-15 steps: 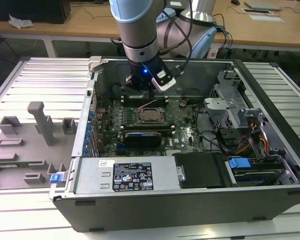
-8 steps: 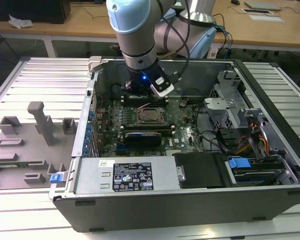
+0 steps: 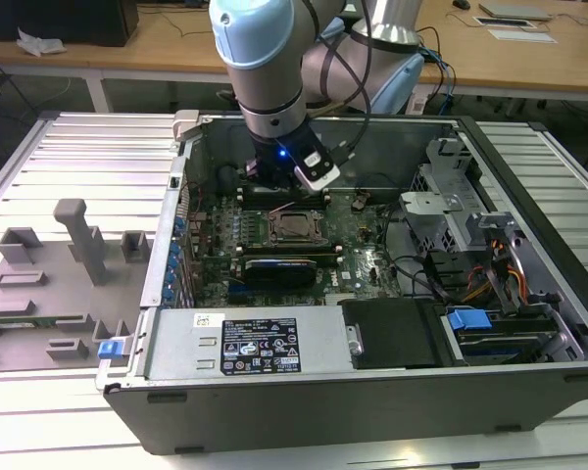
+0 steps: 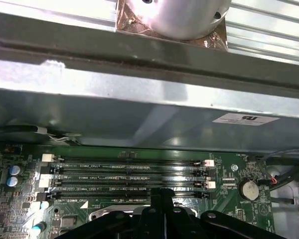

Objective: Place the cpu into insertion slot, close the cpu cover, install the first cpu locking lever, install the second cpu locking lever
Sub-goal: 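Install the first cpu locking lever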

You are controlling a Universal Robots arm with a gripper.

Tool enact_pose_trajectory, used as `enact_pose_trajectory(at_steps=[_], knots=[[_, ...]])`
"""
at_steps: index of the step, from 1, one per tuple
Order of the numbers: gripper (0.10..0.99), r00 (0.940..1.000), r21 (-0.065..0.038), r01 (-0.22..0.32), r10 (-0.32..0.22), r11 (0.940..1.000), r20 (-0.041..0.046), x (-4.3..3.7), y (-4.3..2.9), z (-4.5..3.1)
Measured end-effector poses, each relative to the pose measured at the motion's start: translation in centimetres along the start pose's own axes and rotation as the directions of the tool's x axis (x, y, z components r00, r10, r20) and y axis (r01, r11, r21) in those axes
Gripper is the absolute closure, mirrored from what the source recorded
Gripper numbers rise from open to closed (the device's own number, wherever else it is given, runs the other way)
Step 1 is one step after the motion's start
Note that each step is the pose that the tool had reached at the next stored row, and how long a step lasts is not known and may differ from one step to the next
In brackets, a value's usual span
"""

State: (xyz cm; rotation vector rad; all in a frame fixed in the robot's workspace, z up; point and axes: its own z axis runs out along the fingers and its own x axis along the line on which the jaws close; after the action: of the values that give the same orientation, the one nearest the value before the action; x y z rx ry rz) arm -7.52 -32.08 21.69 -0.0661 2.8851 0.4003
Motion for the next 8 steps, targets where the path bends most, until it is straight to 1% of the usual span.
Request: enact_pose_trajectory(at_steps=[2,3,5,8], knots=[[0.980,1.0000,0.003,-0.008,0.008,1.0000,0.0023,0.03,-0.02,0.12],[0.980,0.9998,0.006,-0.018,0.018,0.9998,0.0050,0.04,-0.04,0.19],[0.980,0.9986,0.014,-0.052,0.052,0.9986,0.0148,0.09,-0.06,0.43],[0.980,0.9972,0.020,-0.072,0.072,0.9972,0.0210,0.13,0.00,0.61]])
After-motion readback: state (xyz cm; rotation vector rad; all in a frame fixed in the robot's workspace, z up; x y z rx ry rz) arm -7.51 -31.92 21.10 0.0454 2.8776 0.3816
